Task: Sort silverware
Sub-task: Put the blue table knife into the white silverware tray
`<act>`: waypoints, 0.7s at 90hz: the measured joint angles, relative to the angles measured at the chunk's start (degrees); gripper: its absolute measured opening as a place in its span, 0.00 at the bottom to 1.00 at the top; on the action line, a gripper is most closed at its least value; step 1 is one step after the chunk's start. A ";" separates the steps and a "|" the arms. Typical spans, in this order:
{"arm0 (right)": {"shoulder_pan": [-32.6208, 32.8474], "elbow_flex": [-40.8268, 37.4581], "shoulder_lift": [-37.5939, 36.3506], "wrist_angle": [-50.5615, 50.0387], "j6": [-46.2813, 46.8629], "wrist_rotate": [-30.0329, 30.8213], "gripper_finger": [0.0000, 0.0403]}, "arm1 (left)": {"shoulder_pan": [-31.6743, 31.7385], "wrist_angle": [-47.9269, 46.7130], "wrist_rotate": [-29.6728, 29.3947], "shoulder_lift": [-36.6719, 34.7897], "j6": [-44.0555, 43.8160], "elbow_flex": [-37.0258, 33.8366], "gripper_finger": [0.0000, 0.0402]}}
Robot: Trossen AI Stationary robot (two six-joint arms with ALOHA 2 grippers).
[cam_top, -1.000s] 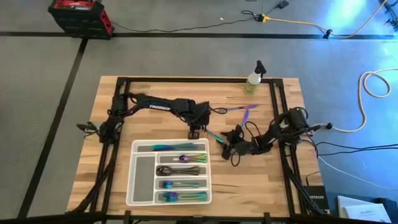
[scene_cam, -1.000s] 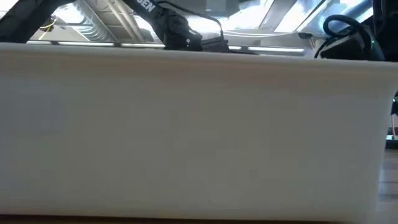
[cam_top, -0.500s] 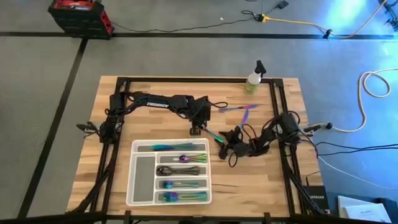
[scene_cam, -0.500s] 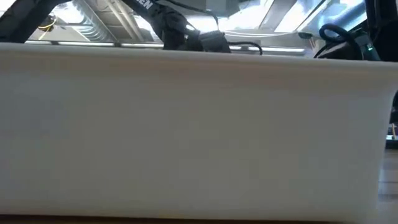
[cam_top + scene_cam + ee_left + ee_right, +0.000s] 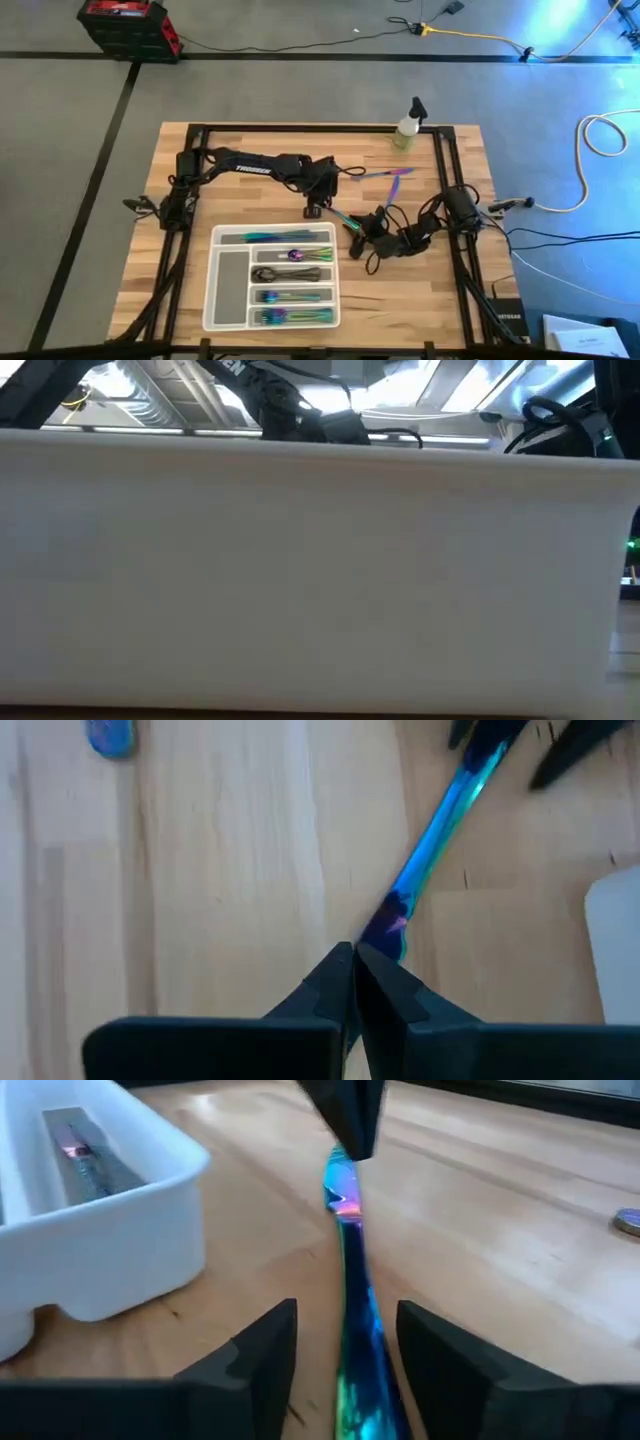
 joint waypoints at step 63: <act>-0.51 0.08 -0.04 -1.01 1.62 0.19 0.34 | 3.73 -4.00 -1.20 0.53 -0.90 -0.03 0.00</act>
